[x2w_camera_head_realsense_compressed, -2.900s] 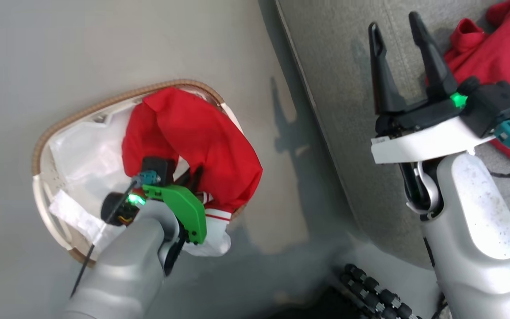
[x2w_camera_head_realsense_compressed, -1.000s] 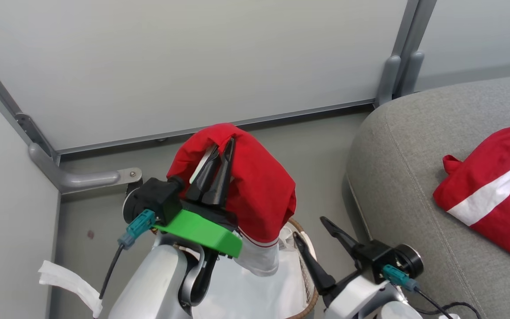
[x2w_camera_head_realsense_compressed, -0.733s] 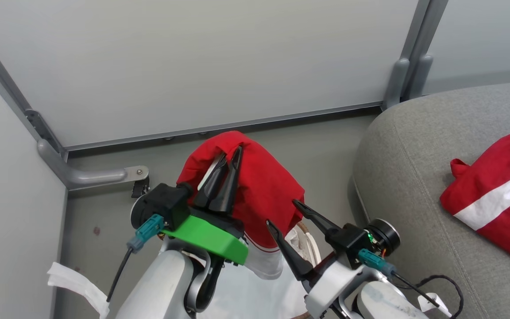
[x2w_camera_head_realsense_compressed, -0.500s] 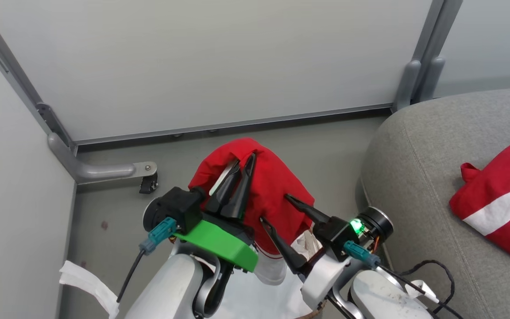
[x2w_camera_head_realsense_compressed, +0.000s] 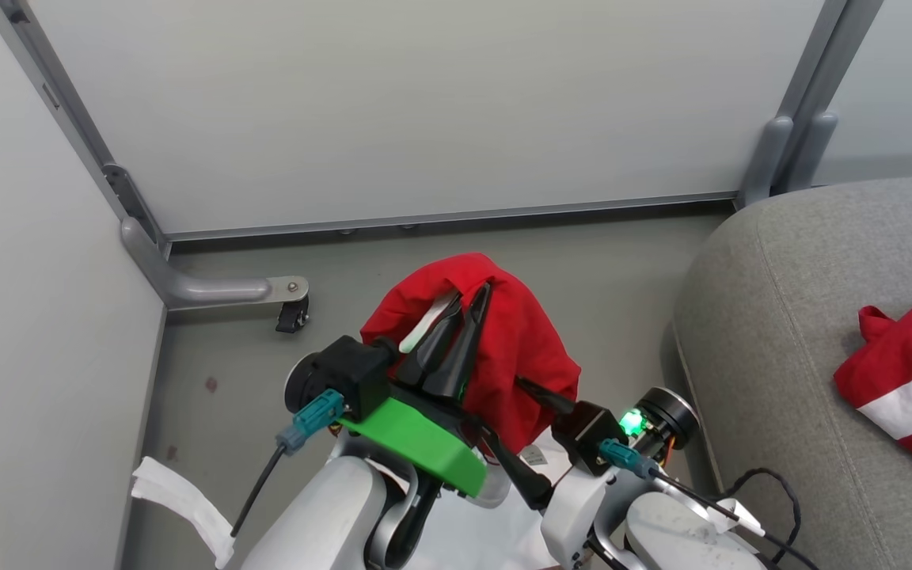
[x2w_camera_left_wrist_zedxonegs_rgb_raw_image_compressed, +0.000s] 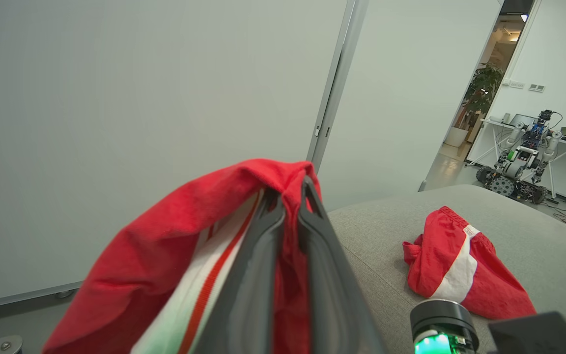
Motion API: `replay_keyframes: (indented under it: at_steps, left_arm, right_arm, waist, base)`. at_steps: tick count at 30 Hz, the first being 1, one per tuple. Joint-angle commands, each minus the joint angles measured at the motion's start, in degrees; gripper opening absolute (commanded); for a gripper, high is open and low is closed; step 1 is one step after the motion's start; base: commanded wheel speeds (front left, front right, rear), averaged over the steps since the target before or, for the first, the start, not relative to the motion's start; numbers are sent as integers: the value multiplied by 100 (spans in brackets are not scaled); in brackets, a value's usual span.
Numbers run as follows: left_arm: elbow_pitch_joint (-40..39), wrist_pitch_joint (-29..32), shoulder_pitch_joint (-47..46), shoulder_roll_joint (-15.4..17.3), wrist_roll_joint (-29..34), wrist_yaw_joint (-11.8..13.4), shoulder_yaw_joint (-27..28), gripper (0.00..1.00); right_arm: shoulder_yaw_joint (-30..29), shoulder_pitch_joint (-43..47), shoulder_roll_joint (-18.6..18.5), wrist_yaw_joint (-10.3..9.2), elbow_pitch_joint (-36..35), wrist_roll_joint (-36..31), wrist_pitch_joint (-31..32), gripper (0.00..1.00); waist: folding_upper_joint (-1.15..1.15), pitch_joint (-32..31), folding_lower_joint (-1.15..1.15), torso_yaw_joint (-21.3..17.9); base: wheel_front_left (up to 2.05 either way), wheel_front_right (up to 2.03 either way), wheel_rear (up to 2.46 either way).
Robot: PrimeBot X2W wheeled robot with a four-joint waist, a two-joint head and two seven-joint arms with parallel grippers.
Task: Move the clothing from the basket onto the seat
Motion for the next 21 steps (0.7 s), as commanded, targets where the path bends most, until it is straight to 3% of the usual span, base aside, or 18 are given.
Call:
replay_keyframes:
  at_steps: [1, 5, 6, 7, 8, 21]
  left_arm:
    - [-17, -22, -115, 2, -6, 20, -18, 0]
    - [-41, -22, -130, 1, -56, 28, -131, 0]
    - [-45, -21, -137, 2, -75, 34, -158, 0]
    - [-51, -22, -150, 1, -92, 36, -178, 0]
    - [-54, -21, -165, 2, -106, 38, -201, 0]
    - [78, -21, -22, 1, -192, 66, -108, 0]
  right_arm:
    - [7, -61, -24, -6, 72, 26, -11, 100]
    - [-25, -116, -22, -6, 265, 79, -11, 100]
    - [-33, -136, -22, -6, 303, 117, -11, 62]
    - [-33, -142, -22, -6, 340, 170, -11, 44]
    - [-29, -156, -23, -6, 372, 224, -11, 3]
    - [-232, -8, -22, -6, 265, 501, -11, 0]
  waist:
    - [0, 19, 0, 23]
    - [0, 32, 0, 72]
    - [0, 35, 0, 88]
    - [0, 38, 0, 103]
    - [0, 38, 0, 121]
    - [0, -3, 0, 124]
  base:
    - [0, 0, 0]
    - [0, 0, 0]
    - [0, 0, 0]
    - [0, 0, 0]
    - [0, 0, 0]
    - [0, 0, 0]
